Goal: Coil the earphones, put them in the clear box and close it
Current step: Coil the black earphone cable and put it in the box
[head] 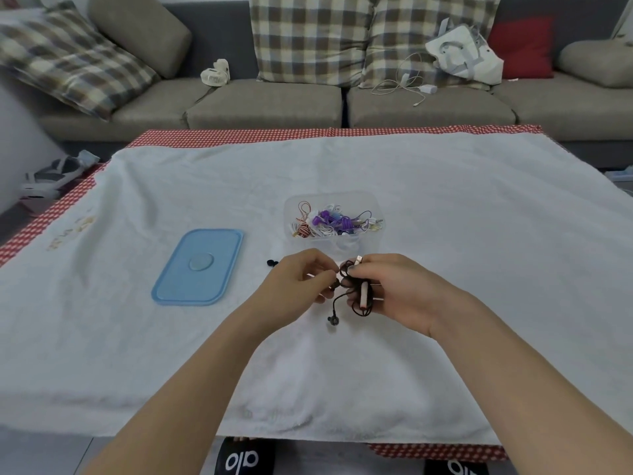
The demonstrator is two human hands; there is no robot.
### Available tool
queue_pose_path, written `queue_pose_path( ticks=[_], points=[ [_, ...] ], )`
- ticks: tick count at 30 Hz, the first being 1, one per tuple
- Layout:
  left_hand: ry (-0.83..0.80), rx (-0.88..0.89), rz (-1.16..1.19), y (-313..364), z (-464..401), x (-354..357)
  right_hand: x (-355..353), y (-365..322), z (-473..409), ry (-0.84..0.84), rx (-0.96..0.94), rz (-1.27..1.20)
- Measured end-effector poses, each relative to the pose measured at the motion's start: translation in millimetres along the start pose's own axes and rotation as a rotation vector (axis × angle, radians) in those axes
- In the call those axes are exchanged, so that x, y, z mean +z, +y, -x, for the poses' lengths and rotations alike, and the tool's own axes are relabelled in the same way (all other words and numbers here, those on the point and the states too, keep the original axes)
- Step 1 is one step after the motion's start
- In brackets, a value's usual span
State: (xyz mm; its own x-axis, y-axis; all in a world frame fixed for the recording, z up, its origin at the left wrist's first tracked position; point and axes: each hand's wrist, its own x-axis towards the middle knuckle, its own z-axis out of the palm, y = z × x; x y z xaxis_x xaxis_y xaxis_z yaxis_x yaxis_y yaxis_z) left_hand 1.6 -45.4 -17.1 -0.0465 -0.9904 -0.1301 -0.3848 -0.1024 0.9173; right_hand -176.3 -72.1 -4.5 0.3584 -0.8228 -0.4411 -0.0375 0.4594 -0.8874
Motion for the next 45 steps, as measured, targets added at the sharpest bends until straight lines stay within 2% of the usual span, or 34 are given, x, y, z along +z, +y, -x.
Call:
queue_pose_path(
  ticks=[7, 10, 14, 17, 20, 22, 26, 31, 35, 45],
  points=[
    [-0.09, -0.11, 0.116, -2.6, 3.1, -11.1, 9.5, -3.2, -3.1, 0.018, 0.01, -0.059],
    [-0.14, -0.088, 0.094, -3.4, 5.9, -11.2, 12.0, -2.9, -5.8, 0.014, 0.011, -0.068],
    [-0.08, -0.048, 0.136, -3.7, 4.3, -15.8, 13.4, -3.4, -7.7, 0.016, 0.016, -0.08],
    [-0.046, -0.023, 0.101, -3.8, 2.6, -17.2, 14.7, -2.1, -8.0, 0.0, -0.004, 0.014],
    [-0.054, -0.014, 0.069, -5.1, -0.6, -19.0, 15.5, 2.4, -13.6, 0.061, -0.032, 0.074],
    [0.022, -0.018, -0.02, -10.0, -4.6, -24.0, 15.3, 4.1, -16.8, 0.104, -0.043, 0.121],
    [0.326, -0.046, -0.419, -36.0, -15.5, -43.6, 17.0, 4.7, -18.2, 0.117, -0.051, 0.129],
    [0.275, -0.093, -0.592, -56.8, -23.1, -48.4, 17.0, 4.6, -21.9, 0.12, -0.043, 0.174],
    [0.341, -0.055, -0.563, -59.4, -29.0, -46.2, 16.8, 9.5, -25.2, 0.122, -0.044, 0.348],
    [0.35, -0.012, -0.636, -60.7, -33.0, -45.6, 14.9, 4.3, -20.6, 0.147, -0.127, 0.231]
  ],
)
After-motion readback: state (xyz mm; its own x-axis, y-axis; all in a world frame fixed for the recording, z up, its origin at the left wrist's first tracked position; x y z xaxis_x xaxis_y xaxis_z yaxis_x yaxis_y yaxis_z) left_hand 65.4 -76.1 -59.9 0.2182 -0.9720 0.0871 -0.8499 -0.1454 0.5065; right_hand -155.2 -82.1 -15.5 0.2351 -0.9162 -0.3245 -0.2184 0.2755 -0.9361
